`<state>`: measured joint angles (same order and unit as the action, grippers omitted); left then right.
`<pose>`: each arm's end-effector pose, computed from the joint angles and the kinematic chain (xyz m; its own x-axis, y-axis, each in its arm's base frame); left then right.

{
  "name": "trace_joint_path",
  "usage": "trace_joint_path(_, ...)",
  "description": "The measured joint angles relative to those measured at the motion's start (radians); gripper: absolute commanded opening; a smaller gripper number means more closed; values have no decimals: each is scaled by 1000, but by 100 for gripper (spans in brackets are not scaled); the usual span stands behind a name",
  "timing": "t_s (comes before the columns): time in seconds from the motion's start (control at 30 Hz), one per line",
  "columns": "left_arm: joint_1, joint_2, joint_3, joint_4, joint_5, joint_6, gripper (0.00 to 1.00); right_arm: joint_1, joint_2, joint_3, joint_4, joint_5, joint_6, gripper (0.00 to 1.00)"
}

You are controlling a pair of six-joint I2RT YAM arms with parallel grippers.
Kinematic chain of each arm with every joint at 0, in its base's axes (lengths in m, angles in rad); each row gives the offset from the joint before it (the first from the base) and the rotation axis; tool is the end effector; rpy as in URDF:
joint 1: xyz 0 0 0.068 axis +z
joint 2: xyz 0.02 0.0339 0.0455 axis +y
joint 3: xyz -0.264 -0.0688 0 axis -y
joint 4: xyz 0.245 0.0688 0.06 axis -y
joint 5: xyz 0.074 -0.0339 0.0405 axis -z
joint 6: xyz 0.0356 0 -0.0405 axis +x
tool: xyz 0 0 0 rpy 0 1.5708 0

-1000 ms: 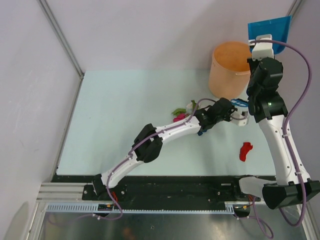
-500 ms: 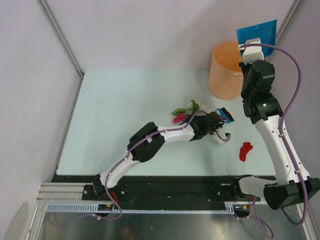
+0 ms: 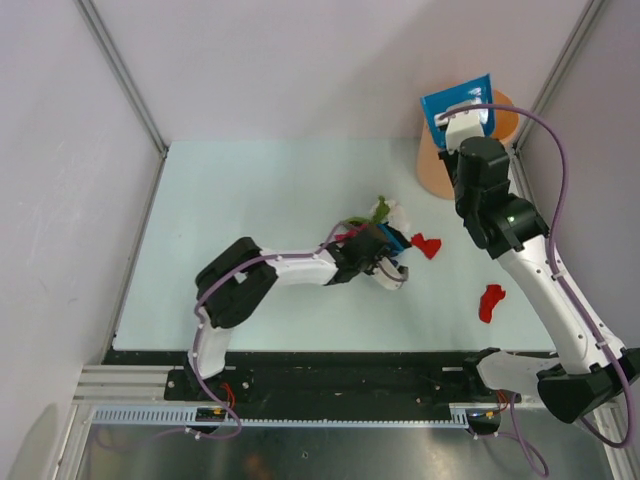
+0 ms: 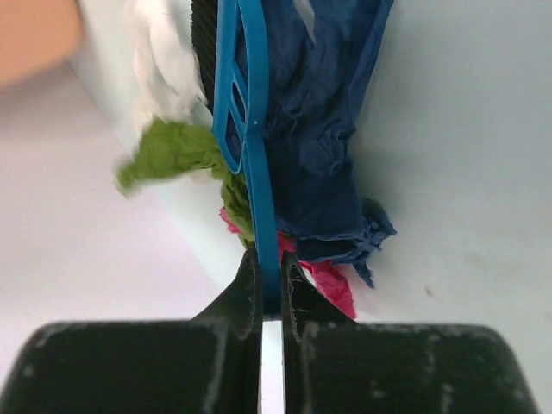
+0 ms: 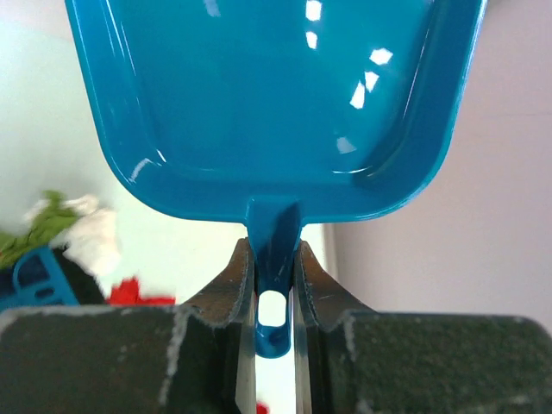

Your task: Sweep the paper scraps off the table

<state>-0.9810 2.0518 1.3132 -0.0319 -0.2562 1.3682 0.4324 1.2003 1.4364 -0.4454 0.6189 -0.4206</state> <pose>0.2531 -0.3619 0.1514 0.6105 0.7915 0.0285 0.5209 -0.4283 0.7384 0.2350 0.0857 0.4538 -0.2432 -0.4785 -0.8437 0.0817 0.8566 -0.5094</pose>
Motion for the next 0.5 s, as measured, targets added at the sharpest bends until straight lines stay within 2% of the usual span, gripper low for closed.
trace_joint_path(0.23,106,-161,-164,-28,32,-137,0,35,-29,0,-216,-98,225,0)
trace_joint_path(0.5,184,-317,-215,-159,133,-304,0,39,-73,2,-386,-254,407,0)
